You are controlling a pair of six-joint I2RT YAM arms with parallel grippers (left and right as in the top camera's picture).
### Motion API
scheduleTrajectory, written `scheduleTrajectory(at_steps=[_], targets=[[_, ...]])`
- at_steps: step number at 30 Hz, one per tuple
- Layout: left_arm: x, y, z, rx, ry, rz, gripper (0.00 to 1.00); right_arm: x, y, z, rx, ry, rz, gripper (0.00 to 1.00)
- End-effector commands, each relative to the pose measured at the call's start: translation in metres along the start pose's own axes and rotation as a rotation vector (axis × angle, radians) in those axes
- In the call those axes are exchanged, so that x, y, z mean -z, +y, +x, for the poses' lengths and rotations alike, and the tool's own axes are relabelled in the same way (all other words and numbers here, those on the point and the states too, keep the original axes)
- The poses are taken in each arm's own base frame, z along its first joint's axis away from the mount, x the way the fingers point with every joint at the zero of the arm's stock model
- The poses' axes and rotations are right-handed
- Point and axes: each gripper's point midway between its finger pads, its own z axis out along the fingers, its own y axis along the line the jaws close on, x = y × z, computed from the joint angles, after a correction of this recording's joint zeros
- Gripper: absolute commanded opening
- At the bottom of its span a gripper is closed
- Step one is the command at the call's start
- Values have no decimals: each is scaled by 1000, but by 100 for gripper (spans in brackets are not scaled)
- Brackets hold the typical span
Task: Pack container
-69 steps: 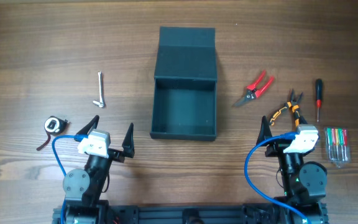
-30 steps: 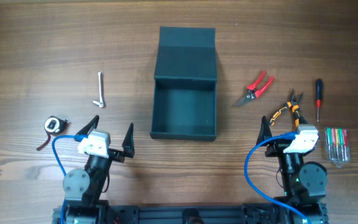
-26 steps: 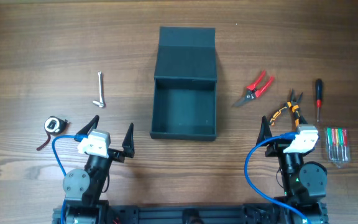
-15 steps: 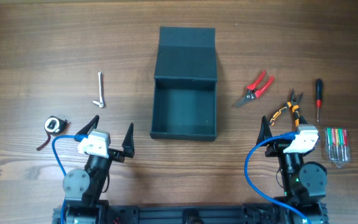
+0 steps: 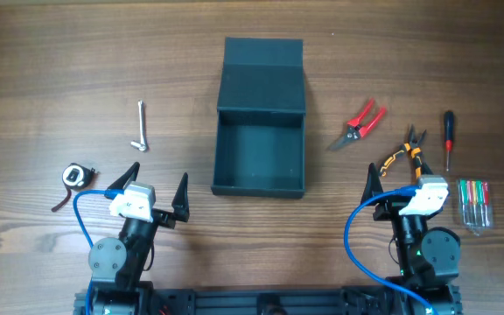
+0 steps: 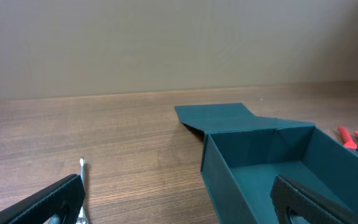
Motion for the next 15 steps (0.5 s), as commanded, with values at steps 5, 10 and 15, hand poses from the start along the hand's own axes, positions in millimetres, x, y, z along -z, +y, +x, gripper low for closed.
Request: scheduleTrajectory(at_steps=[5,10,15], targets=[[0,-3,1,7,-2,23,100,1,2,-5,-20,-17,-14,100],[0,-4,1,7,-2,28,100,1,3,-5,-22,-16,-17,100],[1,-4,-2,107,-7,28,100,1,13,-3,-136,2,-75,100]])
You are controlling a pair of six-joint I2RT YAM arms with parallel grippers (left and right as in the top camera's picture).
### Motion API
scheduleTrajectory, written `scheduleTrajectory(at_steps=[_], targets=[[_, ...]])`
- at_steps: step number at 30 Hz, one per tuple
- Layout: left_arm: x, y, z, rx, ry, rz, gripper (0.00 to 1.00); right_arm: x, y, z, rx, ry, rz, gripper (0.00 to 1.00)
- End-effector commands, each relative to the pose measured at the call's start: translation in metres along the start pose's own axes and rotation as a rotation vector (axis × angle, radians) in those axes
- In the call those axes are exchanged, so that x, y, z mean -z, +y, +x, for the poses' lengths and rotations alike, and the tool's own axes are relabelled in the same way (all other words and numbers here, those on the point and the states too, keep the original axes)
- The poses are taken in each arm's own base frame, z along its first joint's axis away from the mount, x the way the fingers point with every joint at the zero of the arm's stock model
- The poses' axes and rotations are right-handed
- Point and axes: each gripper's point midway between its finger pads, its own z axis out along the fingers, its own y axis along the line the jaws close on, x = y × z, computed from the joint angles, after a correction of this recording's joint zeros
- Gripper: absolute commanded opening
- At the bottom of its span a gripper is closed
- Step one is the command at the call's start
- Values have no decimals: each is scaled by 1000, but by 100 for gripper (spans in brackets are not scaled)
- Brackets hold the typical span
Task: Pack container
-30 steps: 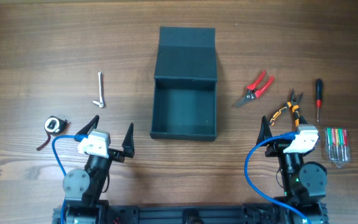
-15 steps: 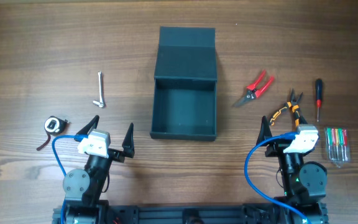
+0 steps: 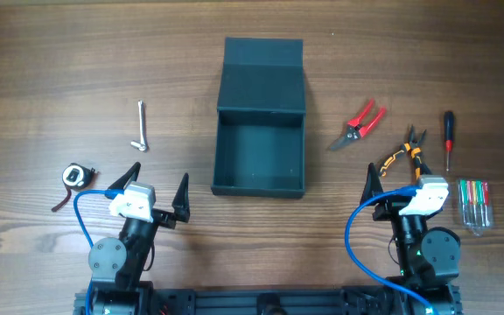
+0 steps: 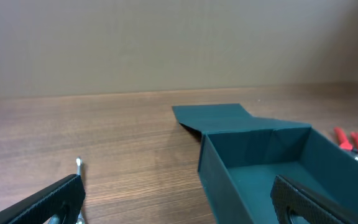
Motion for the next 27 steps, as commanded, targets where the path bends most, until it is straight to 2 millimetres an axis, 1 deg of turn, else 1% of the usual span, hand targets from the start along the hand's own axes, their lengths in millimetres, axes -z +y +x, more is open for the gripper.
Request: scheduleTrajectory(at_steps=[1,3,5,7,9,11,13,15,18,19,21,22,23,25,27], targets=[[1,-3,-6,129,-14,18,100,2,19,-4,-128,10,-112,100],[4,-2,-22,182,-40,7,100,6,29,-13,-147,30,-162,100],[7,-1,-37,190,-46,-4,100,12,31,-29,-145,42,-165,100],[8,-2,-49,199,2,-11,100,16,29,-52,-141,86,-133,100],[7,-2,-56,213,75,-25,100,16,30,-65,-142,171,-114,100],[2,-1,-65,222,157,-43,100,12,30,-78,-143,293,-90,100],[-6,0,-75,211,246,-54,100,7,29,-91,-134,426,-55,100],[-17,3,-79,202,353,-67,100,2,26,-104,-107,559,-9,100],[-31,6,-75,226,549,-88,100,-2,15,-122,-74,756,91,100],[-35,7,-72,233,600,-92,100,-4,14,-126,-68,795,107,100],[-41,9,-64,254,719,-107,100,-13,21,-138,-85,866,90,100],[-44,10,-60,264,768,-113,100,-19,32,-144,-110,899,44,100],[-46,10,-56,271,809,-117,100,-24,35,-146,-117,921,31,100],[-51,12,-45,282,872,-125,100,-40,35,-147,-124,927,42,100],[-54,13,-36,288,907,-129,100,-61,30,-143,-215,909,121,100]])
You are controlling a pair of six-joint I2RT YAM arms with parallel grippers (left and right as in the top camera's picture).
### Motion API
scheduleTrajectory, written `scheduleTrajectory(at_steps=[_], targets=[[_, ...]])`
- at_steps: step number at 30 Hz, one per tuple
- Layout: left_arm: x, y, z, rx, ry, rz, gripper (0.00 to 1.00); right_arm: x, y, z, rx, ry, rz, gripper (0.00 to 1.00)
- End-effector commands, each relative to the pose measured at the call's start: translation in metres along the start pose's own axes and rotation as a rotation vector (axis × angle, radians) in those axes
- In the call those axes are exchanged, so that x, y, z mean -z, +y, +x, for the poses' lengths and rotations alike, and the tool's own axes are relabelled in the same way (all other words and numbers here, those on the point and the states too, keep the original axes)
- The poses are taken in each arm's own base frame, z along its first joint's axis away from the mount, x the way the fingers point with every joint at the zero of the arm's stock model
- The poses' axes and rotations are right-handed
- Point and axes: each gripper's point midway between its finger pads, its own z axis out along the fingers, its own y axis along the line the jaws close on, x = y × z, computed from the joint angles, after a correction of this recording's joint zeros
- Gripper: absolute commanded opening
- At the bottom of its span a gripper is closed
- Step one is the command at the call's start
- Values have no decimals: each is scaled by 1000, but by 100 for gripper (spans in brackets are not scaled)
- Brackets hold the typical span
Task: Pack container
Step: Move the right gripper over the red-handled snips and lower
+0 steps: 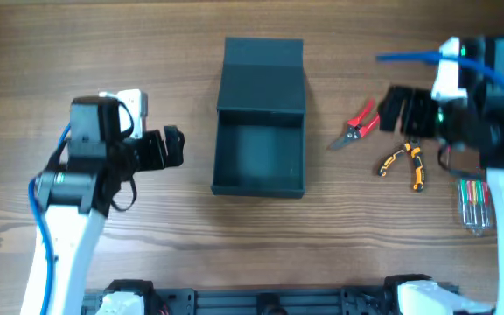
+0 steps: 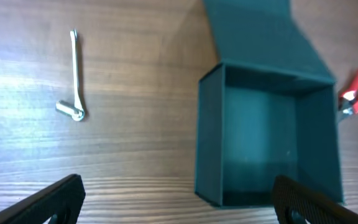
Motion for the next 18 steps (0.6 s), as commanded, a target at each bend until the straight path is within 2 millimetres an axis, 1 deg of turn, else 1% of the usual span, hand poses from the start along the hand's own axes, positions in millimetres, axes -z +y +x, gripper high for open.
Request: scheduleTrajectory(at_steps=[1,4,5,7,8,10,13,16,18], targets=[[-14,5,-1,-2,58,-15,100,-28,-2,-31,-203,-17,35,100],[-17,6,1,1,75,-18,100,-58,-2,-44,-307,0,51,100],[-17,6,1,1,75,-18,100,-71,-2,-47,-346,14,56,100],[-17,6,0,1,72,-18,100,-91,-2,-50,-376,38,67,100],[-17,6,0,0,71,-18,100,-106,-3,-50,-392,64,80,100],[-17,6,0,0,71,-18,100,-127,-6,-47,-397,105,107,100],[-17,6,0,1,73,-18,100,-161,-18,-37,-448,175,194,100],[-17,6,0,1,73,-18,100,-184,-21,-30,-459,222,223,100],[-17,6,0,1,73,-18,100,-194,-22,-27,-455,240,231,100]])
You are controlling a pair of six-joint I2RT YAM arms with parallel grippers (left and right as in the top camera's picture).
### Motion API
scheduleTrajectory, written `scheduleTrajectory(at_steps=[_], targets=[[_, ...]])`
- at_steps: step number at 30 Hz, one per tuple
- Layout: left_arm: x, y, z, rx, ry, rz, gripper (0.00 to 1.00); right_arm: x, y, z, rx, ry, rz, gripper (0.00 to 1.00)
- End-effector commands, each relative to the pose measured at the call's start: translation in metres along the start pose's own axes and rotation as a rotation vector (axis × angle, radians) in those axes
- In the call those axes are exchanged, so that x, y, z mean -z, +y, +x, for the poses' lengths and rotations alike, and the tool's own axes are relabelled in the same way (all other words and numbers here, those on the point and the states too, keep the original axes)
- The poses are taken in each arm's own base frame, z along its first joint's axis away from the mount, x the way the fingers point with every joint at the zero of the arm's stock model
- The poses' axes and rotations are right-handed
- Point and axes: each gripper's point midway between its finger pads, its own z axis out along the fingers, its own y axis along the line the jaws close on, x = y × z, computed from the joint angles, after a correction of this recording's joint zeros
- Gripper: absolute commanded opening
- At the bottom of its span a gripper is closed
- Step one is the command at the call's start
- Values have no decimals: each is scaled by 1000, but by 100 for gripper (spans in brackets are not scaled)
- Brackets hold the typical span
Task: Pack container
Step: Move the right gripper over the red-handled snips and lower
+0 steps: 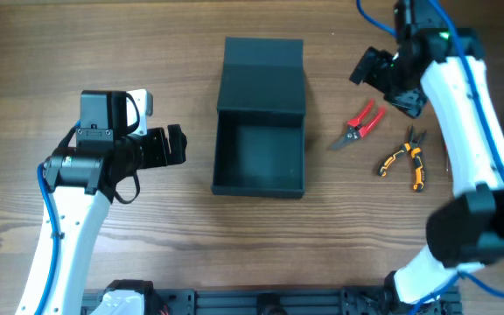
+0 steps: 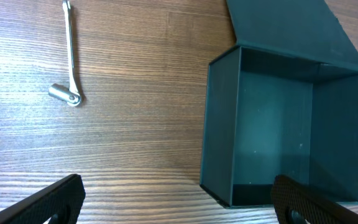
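Note:
The dark teal box [image 1: 260,157] stands open in mid-table, its lid [image 1: 263,74] folded flat behind it; the left wrist view shows the box [image 2: 220,124] holding nothing. My left gripper [image 1: 171,147] hovers left of the box, open and holding nothing, with its fingertips [image 2: 53,200] spread wide. A silver wrench [image 2: 71,56] lies to the box's left. Red pruners [image 1: 359,122] and orange-black pliers [image 1: 402,159] lie to its right. My right gripper [image 1: 385,79] hangs high, just behind the pruners, fingers apart and holding nothing.
The right arm [image 1: 462,131] stretches along the right side of the table and covers what lies under it. The left arm [image 1: 68,219] covers the table's left front. A red tip of the pruners shows at the wrist view's right edge.
My right gripper has moved from beside the pliers to farther back, behind the pruners. The left gripper has shifted slightly nearer the box. Nothing has been taken.
Both arms were folded at the table's front edge, grippers open, through the first two moments. Then both were raised over the table, left beside the box, right over the tools. Now the right gripper is behind the pruners; all the tools lie where they were.

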Motion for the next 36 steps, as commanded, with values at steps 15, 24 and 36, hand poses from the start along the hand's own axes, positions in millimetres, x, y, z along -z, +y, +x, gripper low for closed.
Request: scheduleTrajectory(at_steps=[15,24,36], targets=[[6,0,-8,-18,-24,1,100,-95,7,-18,7,42,71,100],[6,0,-8,-18,-24,1,100,-132,10,-18,8,67,76,100],[6,0,-8,-18,-25,1,100,-165,11,-4,38,145,69,100]])
